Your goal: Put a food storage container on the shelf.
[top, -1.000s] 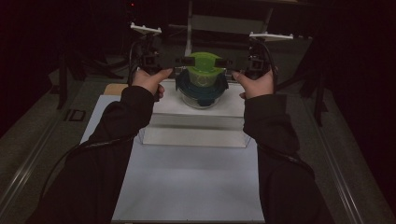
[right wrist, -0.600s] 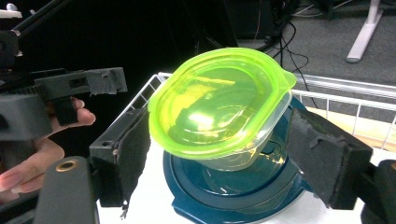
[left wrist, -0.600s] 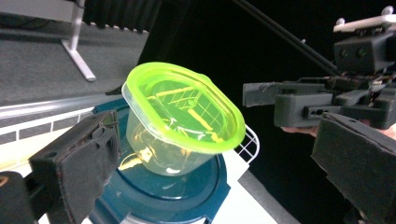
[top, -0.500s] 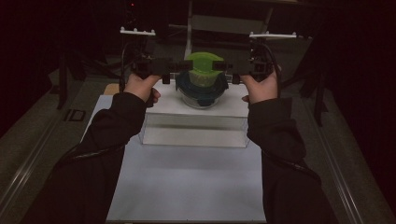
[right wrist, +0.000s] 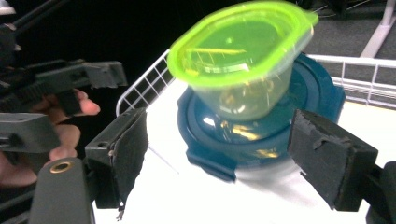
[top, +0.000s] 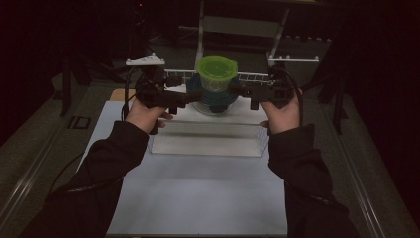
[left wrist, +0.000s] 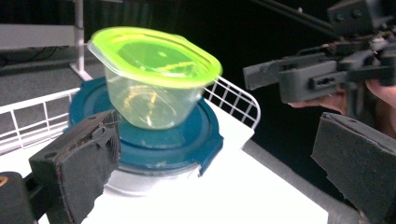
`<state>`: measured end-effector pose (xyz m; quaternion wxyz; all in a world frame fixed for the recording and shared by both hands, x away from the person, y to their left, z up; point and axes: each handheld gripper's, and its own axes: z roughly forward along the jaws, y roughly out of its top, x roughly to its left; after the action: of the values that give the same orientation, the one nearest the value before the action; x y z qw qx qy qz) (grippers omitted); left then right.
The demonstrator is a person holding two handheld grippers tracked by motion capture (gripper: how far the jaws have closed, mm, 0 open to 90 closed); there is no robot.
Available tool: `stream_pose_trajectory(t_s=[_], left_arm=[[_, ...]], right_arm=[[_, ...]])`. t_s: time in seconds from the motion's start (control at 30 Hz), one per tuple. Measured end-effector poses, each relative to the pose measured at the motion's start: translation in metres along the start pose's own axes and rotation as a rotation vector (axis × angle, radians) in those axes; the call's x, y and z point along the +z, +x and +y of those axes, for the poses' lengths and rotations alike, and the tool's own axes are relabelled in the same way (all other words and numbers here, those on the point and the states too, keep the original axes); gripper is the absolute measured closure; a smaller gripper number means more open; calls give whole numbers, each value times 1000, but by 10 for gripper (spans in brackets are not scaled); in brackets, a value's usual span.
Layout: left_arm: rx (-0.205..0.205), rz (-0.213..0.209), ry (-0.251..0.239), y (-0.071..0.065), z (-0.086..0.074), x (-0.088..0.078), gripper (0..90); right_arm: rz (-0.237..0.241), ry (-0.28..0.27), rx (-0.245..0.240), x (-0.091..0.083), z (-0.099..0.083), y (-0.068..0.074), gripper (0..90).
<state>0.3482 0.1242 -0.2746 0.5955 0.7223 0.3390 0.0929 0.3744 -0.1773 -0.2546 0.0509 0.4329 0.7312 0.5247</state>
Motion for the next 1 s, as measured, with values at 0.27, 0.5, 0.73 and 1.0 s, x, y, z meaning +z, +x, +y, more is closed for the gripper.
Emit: stream_pose_trajectory(t_s=[0.27, 0.5, 0.73, 1.0], left_arm=[[35, -22, 4, -7, -23, -7, 8], [33, -59, 19, -12, -47, -11, 8], [38, -79, 30, -17, -75, -18, 8], [40, -93, 47, -19, -106, -22, 8]], right_arm=[[18, 7, -20, -8, -29, -3, 199], [32, 15, -47, -15, -60, -3, 197], [53, -3, -21, -17, -92, -14, 198], [56, 9, -4, -14, -128, -27, 198]])
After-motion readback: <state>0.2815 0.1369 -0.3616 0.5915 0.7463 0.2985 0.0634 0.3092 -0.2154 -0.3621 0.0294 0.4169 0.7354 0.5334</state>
